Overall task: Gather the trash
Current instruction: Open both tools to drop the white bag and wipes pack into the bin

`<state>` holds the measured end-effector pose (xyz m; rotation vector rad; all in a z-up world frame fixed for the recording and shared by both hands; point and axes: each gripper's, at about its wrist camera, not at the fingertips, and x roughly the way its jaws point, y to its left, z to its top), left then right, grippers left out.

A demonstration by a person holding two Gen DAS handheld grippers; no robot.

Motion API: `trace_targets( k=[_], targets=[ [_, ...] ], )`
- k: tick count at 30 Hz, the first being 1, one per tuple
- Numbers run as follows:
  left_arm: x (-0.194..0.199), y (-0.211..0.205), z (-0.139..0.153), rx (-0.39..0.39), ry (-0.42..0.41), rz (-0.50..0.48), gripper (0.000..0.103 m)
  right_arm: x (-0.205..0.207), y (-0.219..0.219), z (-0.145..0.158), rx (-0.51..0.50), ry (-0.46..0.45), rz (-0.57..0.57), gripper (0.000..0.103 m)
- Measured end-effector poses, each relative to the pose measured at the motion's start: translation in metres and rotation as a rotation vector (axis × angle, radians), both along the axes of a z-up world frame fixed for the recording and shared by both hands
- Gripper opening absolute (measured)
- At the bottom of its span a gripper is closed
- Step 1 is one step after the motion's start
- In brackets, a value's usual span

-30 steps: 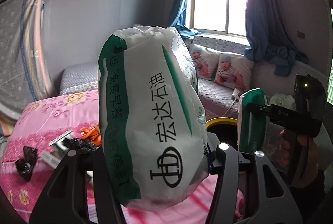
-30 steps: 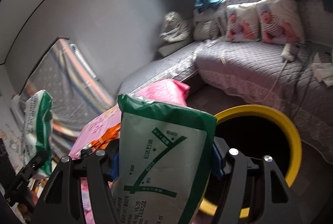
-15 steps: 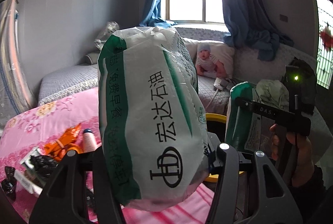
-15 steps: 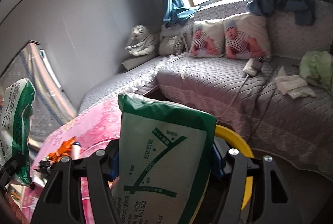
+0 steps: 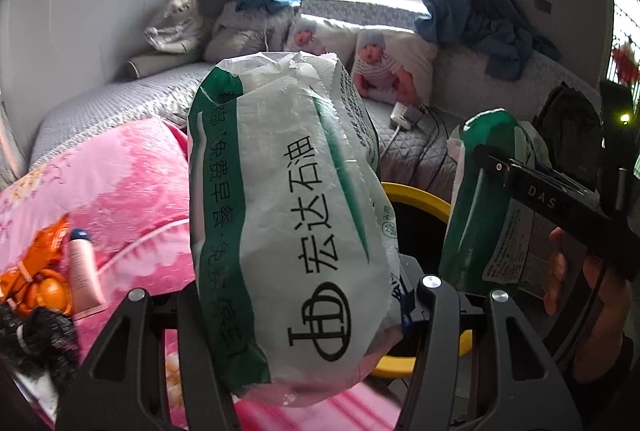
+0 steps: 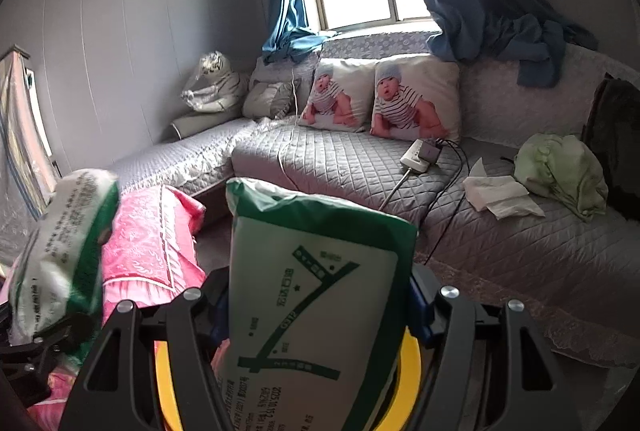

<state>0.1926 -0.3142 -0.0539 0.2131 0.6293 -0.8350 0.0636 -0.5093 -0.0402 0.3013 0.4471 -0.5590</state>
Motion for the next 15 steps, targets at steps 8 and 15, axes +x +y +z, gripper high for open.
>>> trace_targets(
  k=[8,15],
  targets=[
    [0.017,-0.037,-0.014,-0.009,0.073,-0.038,0.06,0.005,-0.014,-0.005,0.023,-0.01,-0.013,0.078],
    [0.014,-0.02,-0.003,-0.086,0.037,0.005,0.093,-0.02,-0.023,0.006,0.005,-0.061,-0.115,0.092]
  ],
)
